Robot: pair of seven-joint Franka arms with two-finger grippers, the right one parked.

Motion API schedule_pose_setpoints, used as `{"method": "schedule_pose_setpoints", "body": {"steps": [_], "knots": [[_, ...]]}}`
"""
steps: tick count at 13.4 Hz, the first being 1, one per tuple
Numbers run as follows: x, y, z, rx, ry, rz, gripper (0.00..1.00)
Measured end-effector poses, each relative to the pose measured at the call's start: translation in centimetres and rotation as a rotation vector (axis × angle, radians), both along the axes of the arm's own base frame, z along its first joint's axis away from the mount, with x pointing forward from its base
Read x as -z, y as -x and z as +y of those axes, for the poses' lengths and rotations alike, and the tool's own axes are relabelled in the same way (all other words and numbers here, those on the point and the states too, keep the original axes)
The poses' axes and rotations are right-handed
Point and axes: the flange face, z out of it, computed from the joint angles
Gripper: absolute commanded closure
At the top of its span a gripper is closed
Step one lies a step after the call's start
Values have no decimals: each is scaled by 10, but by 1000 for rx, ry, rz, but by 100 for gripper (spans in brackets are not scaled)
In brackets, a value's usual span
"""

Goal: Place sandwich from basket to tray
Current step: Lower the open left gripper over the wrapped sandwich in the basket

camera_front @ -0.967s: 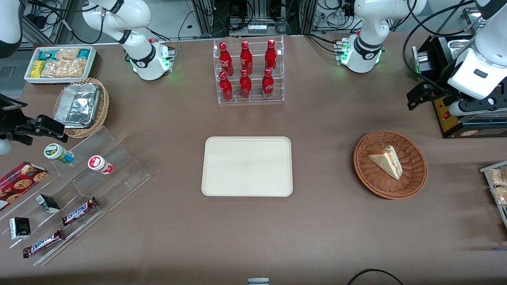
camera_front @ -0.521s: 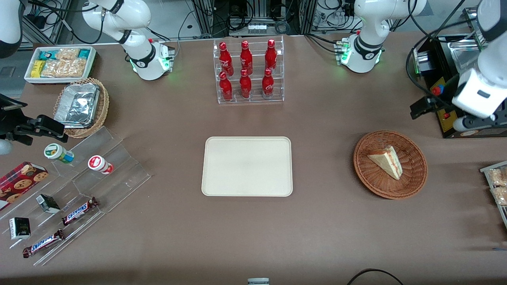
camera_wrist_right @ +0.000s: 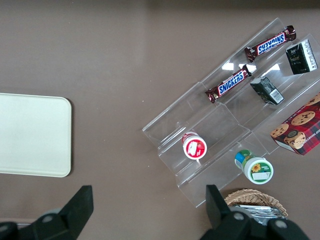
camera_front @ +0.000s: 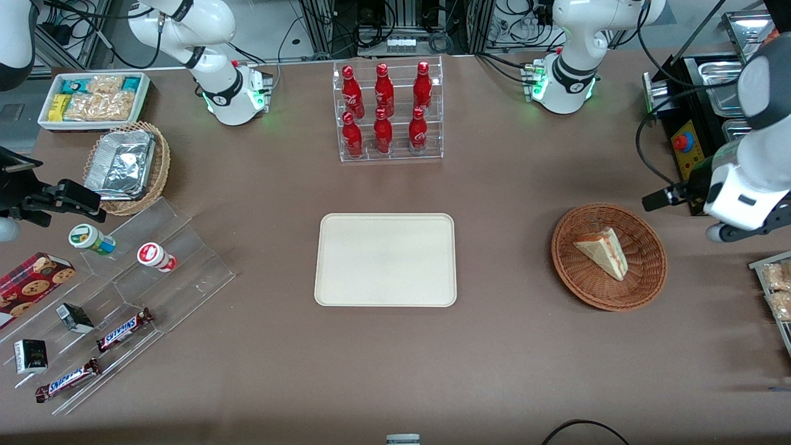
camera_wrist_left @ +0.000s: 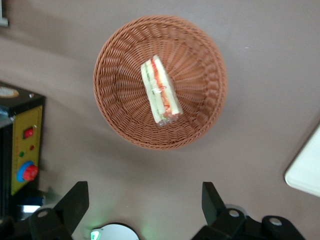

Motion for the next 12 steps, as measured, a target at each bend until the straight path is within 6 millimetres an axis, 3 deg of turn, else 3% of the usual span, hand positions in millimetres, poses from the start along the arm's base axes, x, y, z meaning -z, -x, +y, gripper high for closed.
{"method": "schedule_pose_setpoints", "body": {"steps": [5, 8, 12], "knots": [[74, 1, 9, -94, -17, -15, 0], [109, 3, 23, -235, -17, -56, 0], [167, 10, 24, -417, -10, -111, 1]]}}
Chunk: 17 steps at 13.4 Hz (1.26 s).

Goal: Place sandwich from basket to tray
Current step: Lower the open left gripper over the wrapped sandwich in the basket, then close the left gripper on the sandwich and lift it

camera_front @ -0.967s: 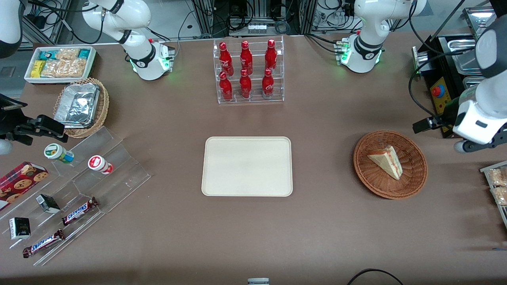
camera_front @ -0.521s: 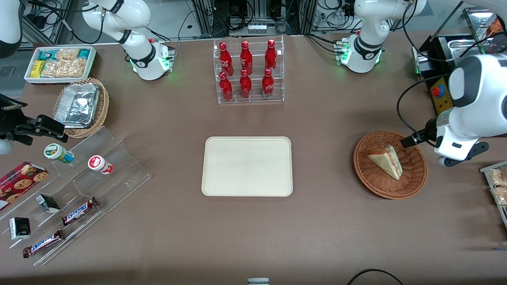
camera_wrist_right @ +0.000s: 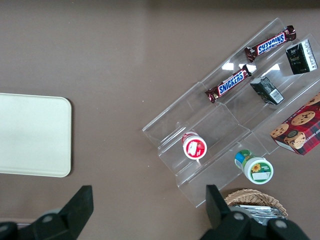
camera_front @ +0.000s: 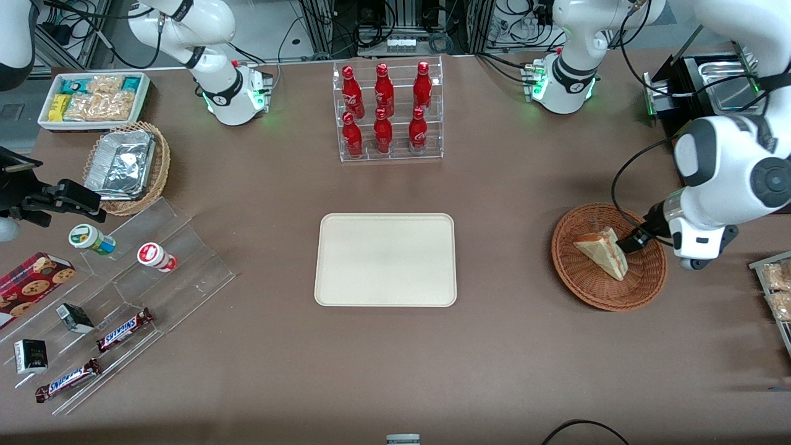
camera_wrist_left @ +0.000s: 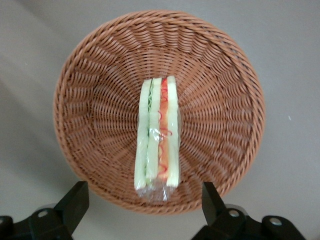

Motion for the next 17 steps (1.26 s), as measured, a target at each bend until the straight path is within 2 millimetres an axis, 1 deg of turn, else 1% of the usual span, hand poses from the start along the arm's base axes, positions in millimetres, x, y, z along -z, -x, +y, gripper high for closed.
{"method": "schedule_pose_setpoints", "body": {"steps": [2, 3, 4, 7, 8, 10, 11, 12, 13, 16, 17], "knots": [[35, 11, 0, -66, -10, -23, 1], [47, 16, 1, -81, -12, -17, 1], [56, 19, 1, -90, -12, -11, 1], [74, 16, 1, -100, -15, -31, 1], [83, 15, 1, -101, -17, -32, 1], [102, 16, 1, -101, -20, -23, 6], [108, 16, 0, -101, -20, -19, 7], [112, 16, 0, -99, -21, -15, 13], [114, 16, -2, -97, -21, -15, 24], [114, 16, -4, -92, -20, -15, 51], [114, 16, -4, -90, -20, -13, 64]]}}
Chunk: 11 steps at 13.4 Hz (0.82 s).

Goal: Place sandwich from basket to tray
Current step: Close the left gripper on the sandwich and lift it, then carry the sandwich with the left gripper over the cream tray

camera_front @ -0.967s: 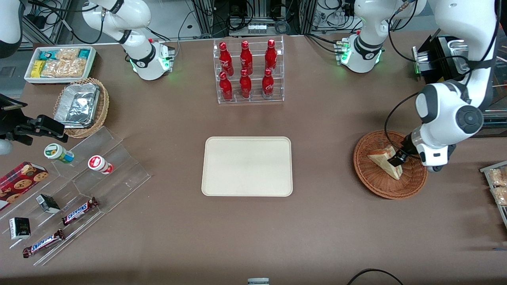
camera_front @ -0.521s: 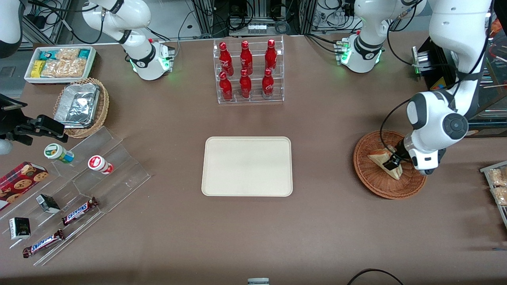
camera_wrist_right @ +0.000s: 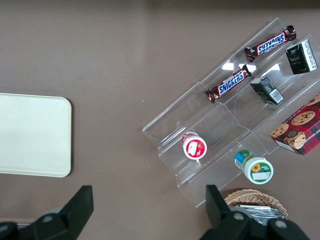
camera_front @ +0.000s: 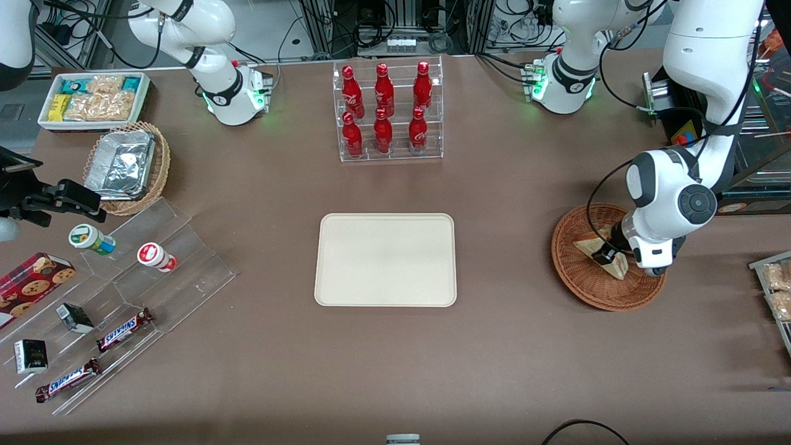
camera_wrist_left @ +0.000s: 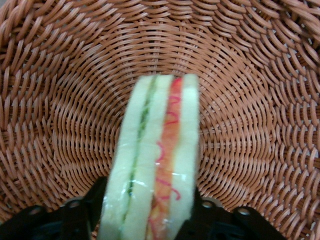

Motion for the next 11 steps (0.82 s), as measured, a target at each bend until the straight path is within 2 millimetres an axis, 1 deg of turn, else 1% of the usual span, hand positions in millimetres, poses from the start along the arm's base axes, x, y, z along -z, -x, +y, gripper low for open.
{"method": "schedule_pose_setpoints", "body": {"steps": [1, 3, 4, 5, 6, 8, 9, 10, 11], "knots": [[-1, 0, 0, 4, 1, 4, 70], [-7, -1, 0, 11, 3, 20, 71], [-15, -3, -1, 13, 6, 32, 71], [-29, -7, -1, 16, 9, 47, 71], [-48, -13, -2, 19, 13, 64, 71], [-93, -30, -11, 41, 21, 93, 71], [-114, -39, -23, 63, 23, 92, 70], [-128, -45, -39, 90, 23, 82, 70], [-135, -50, -57, 119, 23, 68, 70]]}}
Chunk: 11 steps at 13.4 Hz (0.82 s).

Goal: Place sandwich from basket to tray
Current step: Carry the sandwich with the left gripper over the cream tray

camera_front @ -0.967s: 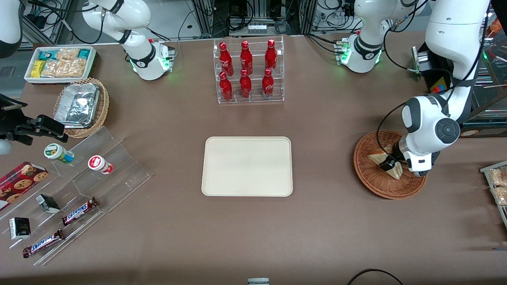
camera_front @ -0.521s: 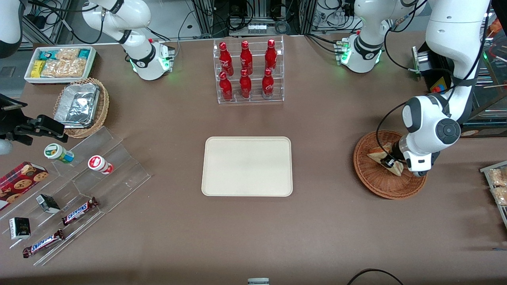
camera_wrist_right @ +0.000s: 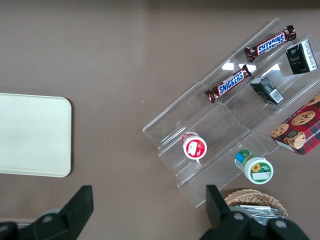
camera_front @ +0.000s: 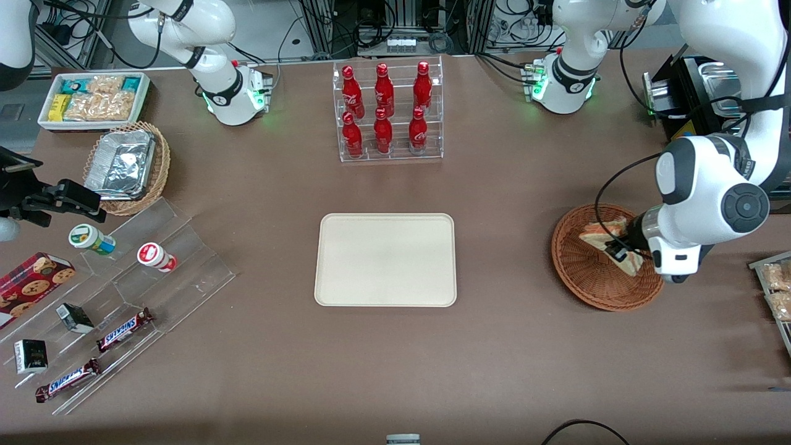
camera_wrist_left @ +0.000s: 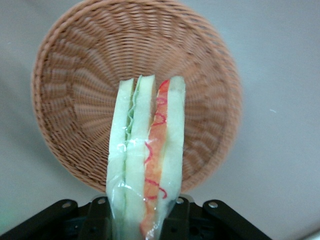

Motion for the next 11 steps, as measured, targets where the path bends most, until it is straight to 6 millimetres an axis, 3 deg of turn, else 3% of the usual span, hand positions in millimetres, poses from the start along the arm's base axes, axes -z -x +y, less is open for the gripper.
{"method": "schedule_pose_setpoints", "body": {"steps": [2, 5, 11], "knots": [[1, -3, -46, 74, 2, -7, 70], [20, -4, -122, 193, -1, 4, 72], [57, 9, -246, 418, 28, -54, 71]]}}
